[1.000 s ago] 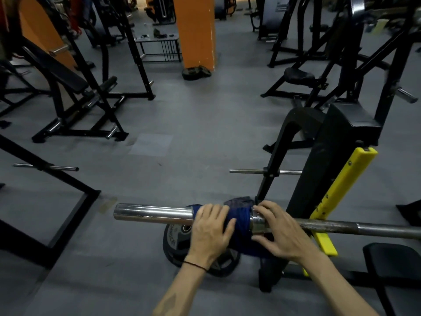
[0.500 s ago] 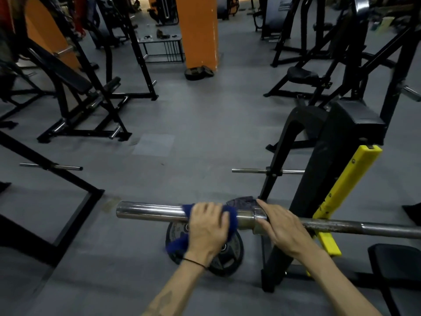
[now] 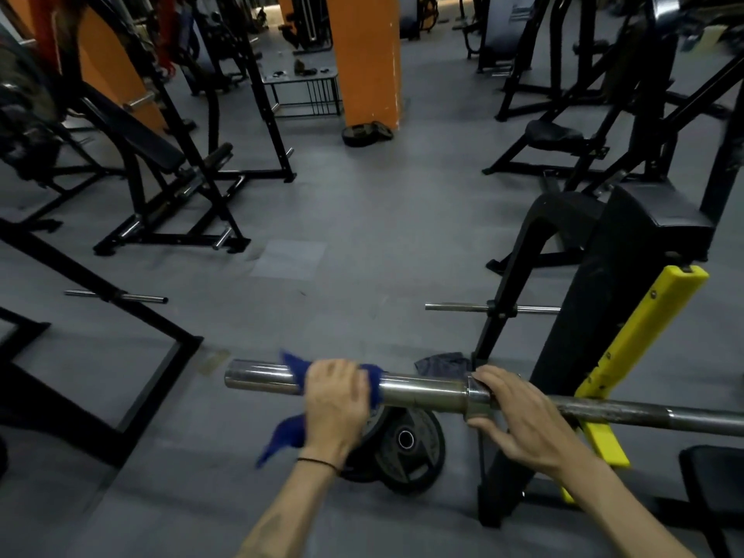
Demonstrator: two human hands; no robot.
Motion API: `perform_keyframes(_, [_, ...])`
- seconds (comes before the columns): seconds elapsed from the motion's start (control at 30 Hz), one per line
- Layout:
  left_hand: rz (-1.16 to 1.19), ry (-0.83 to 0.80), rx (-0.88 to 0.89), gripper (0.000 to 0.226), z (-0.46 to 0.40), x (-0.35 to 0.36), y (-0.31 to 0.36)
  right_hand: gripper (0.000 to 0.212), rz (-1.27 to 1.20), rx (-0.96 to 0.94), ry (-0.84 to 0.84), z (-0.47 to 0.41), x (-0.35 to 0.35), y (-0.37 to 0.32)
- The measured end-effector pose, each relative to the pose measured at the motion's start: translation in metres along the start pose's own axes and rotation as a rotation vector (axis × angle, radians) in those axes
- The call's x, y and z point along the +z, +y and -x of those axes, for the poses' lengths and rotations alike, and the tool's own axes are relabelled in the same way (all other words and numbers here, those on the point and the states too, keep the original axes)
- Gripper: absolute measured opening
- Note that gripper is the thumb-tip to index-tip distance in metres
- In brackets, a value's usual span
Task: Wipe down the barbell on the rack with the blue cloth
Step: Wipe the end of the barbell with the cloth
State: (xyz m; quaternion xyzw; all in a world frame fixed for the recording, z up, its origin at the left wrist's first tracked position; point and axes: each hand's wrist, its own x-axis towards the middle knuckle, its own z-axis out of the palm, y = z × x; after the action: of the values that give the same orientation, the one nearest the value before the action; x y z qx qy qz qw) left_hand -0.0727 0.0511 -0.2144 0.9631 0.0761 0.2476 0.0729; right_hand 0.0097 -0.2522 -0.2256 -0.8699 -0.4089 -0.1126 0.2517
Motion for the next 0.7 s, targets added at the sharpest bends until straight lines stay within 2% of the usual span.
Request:
perform_keyframes(0.1, [0.18, -0.03, 0.053, 0.029, 0.01, 0.016, 0.08, 0.064, 0.019, 0.04, -0.015, -0.003, -0.001, -0.003])
perform_keyframes(0.17, [0.16, -0.044, 0.121, 0.033, 0.011, 0.015, 0.083, 0.064, 0.018, 0.065, -0.034, -0.004, -0.002, -0.003])
perform_keyframes(0.23, [0.133, -0.03, 0.153, 0.034, 0.007, 0.009, 0.055, 0.065, 0.018, 0.035, -0.038, -0.003, -0.003, -0.001])
perform_keyframes(0.37, [0.04, 0.046, -0.008, 0.033, 0.008, -0.009, -0.032, 0.076, 0.007, -0.068, -0.056, 0.0, -0.007, 0.001])
perform_keyframes(0.47, [-0.024, 0.051, -0.116, 0.037, 0.006, -0.02, -0.065, 0.072, -0.019, -0.073, -0.022, -0.001, -0.005, 0.002])
perform_keyframes(0.53, [0.0, 0.086, -0.196, 0.033, 0.002, -0.012, -0.039, 0.067, -0.026, -0.066, -0.011, 0.0, -0.004, 0.003])
perform_keyframes(0.57, [0.015, 0.084, -0.175, 0.031, 0.0, -0.005, -0.012, 0.065, -0.022, -0.06, -0.007, -0.001, -0.004, 0.003])
perform_keyframes(0.7, [0.125, -0.02, 0.049, 0.029, 0.016, 0.027, 0.104, 0.067, 0.019, 0.012, -0.017, -0.002, -0.001, 0.002])
